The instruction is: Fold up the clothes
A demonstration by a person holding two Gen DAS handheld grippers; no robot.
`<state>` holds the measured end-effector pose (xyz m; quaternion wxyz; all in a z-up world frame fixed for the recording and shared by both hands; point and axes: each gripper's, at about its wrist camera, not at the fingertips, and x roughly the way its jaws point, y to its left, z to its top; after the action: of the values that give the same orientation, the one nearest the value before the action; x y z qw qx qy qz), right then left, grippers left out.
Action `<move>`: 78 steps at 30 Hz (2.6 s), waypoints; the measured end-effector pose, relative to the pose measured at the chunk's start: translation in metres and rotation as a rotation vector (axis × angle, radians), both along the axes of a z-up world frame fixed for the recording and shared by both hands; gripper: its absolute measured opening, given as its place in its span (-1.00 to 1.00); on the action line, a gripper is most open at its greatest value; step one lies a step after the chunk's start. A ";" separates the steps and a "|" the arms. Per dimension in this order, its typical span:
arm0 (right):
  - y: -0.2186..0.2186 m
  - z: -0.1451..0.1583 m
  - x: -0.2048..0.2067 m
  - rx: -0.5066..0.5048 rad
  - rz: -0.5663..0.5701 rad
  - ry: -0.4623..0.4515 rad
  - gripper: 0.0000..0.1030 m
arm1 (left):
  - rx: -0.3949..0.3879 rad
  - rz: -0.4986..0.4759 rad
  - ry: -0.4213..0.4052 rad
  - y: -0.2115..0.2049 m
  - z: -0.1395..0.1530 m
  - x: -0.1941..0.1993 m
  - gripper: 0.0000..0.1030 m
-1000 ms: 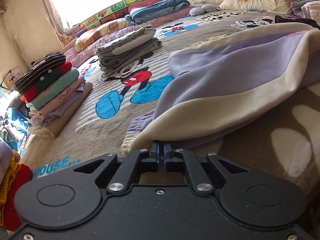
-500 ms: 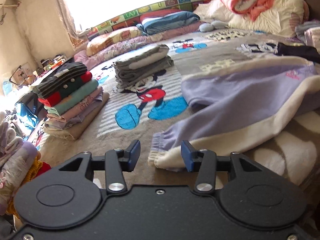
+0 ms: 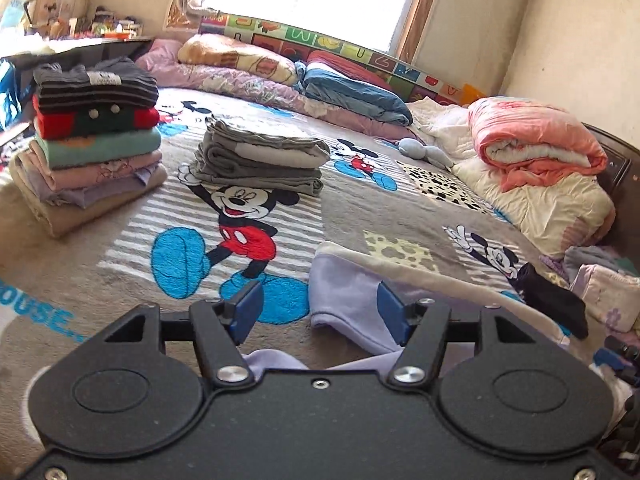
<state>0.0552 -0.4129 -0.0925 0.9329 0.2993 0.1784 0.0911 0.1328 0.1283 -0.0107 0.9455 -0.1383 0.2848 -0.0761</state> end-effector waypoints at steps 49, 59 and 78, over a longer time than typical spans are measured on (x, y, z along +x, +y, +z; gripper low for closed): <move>0.067 0.079 0.197 -0.391 0.378 -0.035 -0.63 | -0.027 0.007 -0.173 0.033 -0.035 0.160 -0.91; 0.048 0.039 0.277 -0.290 0.407 0.162 -0.63 | 0.039 -0.029 -0.104 0.008 -0.060 0.180 -0.91; 0.012 -0.045 0.290 -0.325 0.137 0.373 -0.13 | -0.197 0.145 0.078 0.058 -0.086 0.191 -0.58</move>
<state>0.3455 -0.4013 -0.1370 0.9114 0.1444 0.3793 0.0673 0.3235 0.1859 -0.0971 0.9184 -0.2539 0.3019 -0.0296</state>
